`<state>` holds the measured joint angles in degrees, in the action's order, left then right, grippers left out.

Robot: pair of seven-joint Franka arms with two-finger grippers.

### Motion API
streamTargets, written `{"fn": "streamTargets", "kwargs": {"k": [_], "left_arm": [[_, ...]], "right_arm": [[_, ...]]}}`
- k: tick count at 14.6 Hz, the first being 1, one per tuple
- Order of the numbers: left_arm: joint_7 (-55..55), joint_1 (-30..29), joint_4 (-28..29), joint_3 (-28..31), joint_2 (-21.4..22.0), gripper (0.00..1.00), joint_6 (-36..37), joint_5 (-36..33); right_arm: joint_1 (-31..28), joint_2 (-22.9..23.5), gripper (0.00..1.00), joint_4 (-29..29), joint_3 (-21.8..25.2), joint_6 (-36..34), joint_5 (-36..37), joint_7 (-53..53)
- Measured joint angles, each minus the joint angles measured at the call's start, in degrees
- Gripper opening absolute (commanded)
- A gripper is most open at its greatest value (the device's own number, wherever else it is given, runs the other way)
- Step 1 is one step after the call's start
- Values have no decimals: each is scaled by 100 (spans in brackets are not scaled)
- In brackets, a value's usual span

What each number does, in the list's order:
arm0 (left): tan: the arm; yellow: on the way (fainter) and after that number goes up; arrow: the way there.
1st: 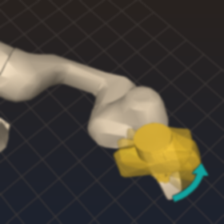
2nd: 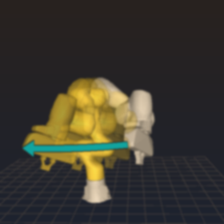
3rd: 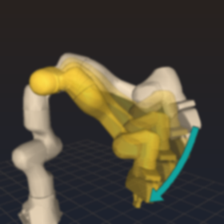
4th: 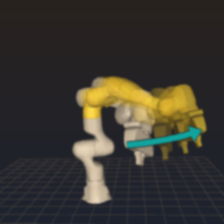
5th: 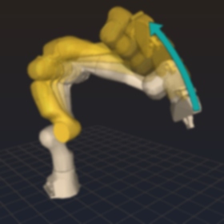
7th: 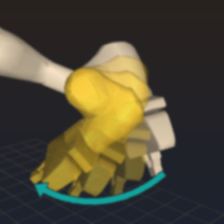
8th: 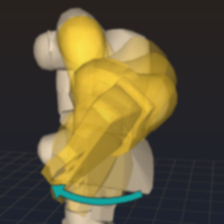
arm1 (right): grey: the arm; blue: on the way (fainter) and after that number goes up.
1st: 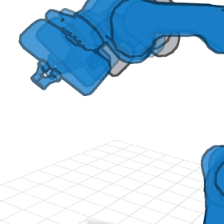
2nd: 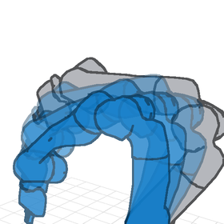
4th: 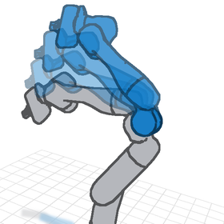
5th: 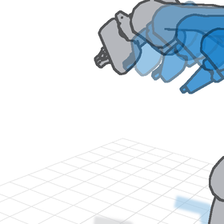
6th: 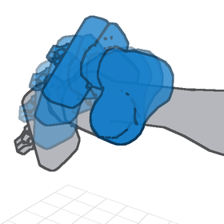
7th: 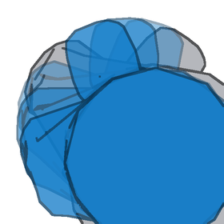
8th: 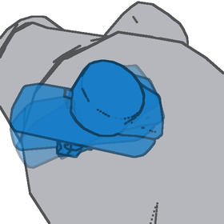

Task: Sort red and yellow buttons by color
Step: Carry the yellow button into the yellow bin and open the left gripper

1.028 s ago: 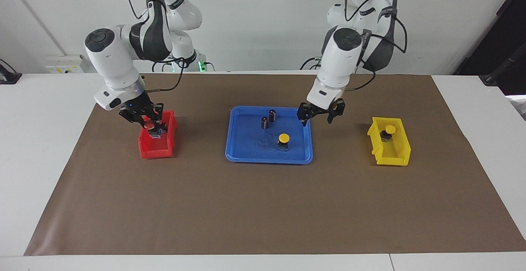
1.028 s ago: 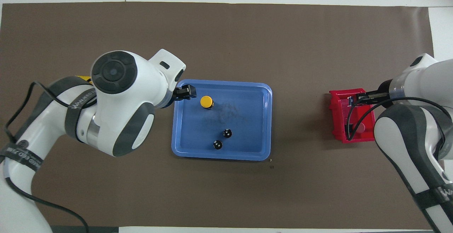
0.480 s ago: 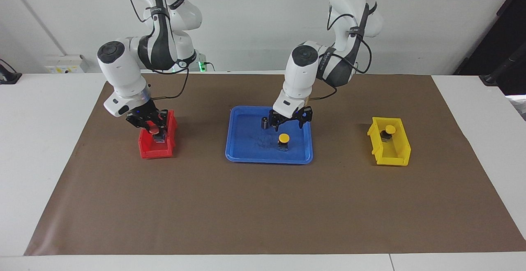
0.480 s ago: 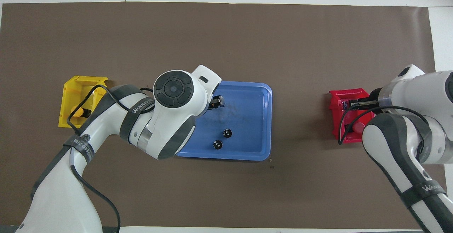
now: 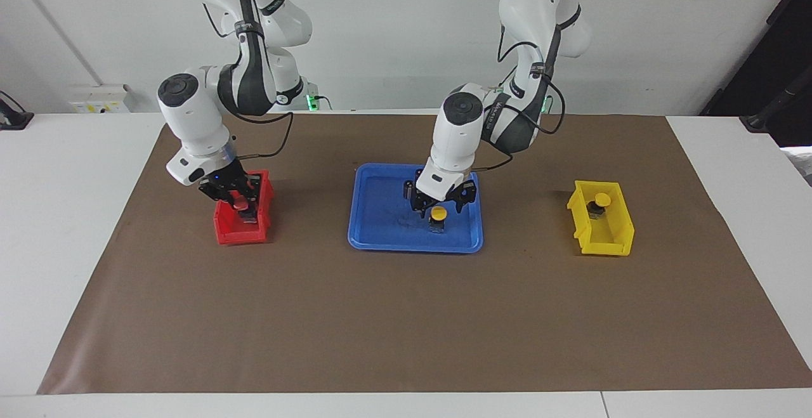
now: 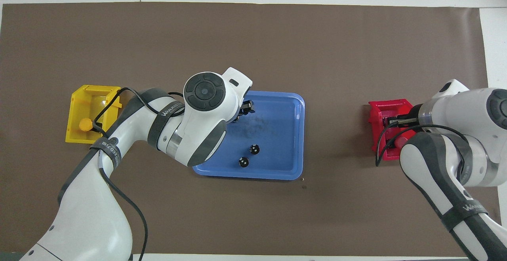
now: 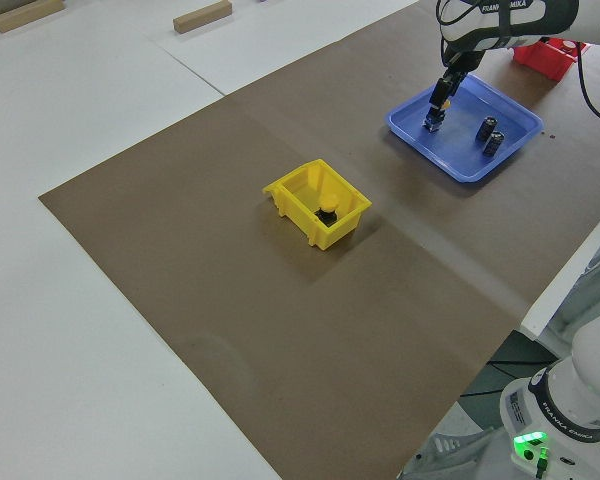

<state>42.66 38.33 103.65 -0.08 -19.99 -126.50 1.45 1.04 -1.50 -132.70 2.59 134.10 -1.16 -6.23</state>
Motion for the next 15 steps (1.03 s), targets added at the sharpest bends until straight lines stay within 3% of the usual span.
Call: {"fn": "streamTargets", "kwargs": {"k": [5, 8, 10, 12, 13, 15], "left_arm": [[155, 4, -105, 13, -12, 1, 150, 0], [202, -20, -853, 151, 43, 1, 1404, -18], [-78, -179, -1175, 373, 330, 1, 2075, -97], [-900, -747, -1168, 482, 653, 1, 2471, -133], [-1386, -1146, -1125, 506, 725, 1, 2506, -135], [-2325, -1940, -1050, 526, 721, 1, 2463, -134]], "right_arm": [[-134, 0, 23, -88, 5, 89, 0, -178], [-135, 0, 24, -225, 2, 239, 0, -183], [-135, -3, 27, -301, -2, 339, 0, -184], [-135, -10, 49, -304, -3, 349, 0, -184], [-134, -10, 55, -305, -5, 349, 0, -184], [-132, -11, 55, -305, -9, 351, 0, -186]]}}
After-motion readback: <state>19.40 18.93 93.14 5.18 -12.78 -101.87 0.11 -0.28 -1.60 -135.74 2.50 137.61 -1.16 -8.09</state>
